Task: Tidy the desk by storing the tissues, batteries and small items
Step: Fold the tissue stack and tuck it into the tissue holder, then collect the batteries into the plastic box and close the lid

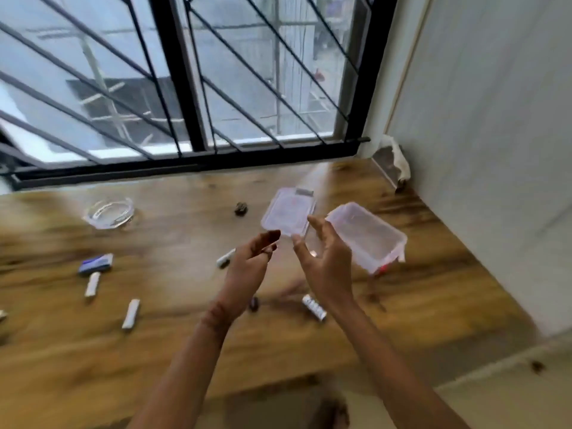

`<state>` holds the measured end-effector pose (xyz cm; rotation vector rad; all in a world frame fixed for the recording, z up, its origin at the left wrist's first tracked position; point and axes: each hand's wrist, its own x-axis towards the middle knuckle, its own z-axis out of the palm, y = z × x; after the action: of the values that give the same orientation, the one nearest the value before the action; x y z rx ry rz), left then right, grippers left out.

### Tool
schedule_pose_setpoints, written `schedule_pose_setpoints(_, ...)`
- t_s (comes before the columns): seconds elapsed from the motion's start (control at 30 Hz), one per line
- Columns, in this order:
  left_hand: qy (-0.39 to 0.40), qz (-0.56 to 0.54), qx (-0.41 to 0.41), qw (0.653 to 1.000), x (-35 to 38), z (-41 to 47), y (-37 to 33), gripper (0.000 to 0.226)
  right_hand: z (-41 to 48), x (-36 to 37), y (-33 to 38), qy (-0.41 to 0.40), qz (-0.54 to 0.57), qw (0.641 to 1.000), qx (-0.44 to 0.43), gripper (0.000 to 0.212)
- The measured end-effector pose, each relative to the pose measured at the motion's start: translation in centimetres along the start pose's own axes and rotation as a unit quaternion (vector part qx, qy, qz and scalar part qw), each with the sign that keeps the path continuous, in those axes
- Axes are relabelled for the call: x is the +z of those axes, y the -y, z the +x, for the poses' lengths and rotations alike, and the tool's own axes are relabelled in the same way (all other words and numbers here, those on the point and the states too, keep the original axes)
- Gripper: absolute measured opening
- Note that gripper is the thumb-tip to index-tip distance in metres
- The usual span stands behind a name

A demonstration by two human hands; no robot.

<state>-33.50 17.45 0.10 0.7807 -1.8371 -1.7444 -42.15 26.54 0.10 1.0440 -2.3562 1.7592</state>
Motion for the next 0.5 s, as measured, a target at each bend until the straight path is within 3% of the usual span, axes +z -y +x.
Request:
schedule_pose_setpoints(0.2,-0.032,-0.075,-0.061,0.995,-7.2,-11.2,4.1,0.029,-12.8,3.4,4.1,0.084,0.085,0.988,0.093,0.035)
schedule_pose_setpoints(0.3,-0.075,-0.11,-0.097,0.986,-10.4,-15.4,6.5,0.02,-18.5,5.0,5.1,0.109,0.135,0.979,0.108,0.02)
schedule_pose_setpoints(0.37,-0.104,-0.125,-0.143,0.976,-11.6,-18.1,8.4,0.02,-21.8,6.3,4.9,0.106,0.182,0.961,0.182,0.014)
schedule_pose_setpoints(0.43,-0.119,-0.162,-0.222,0.954,-11.9,-20.4,10.7,0.022,-24.3,7.7,3.9,0.076,0.272,0.895,0.344,0.027)
schedule_pose_setpoints(0.5,-0.12,-0.224,-0.311,0.916,-11.7,-22.2,13.5,0.033,-26.1,9.0,1.9,0.04,0.337,0.791,0.509,0.043)
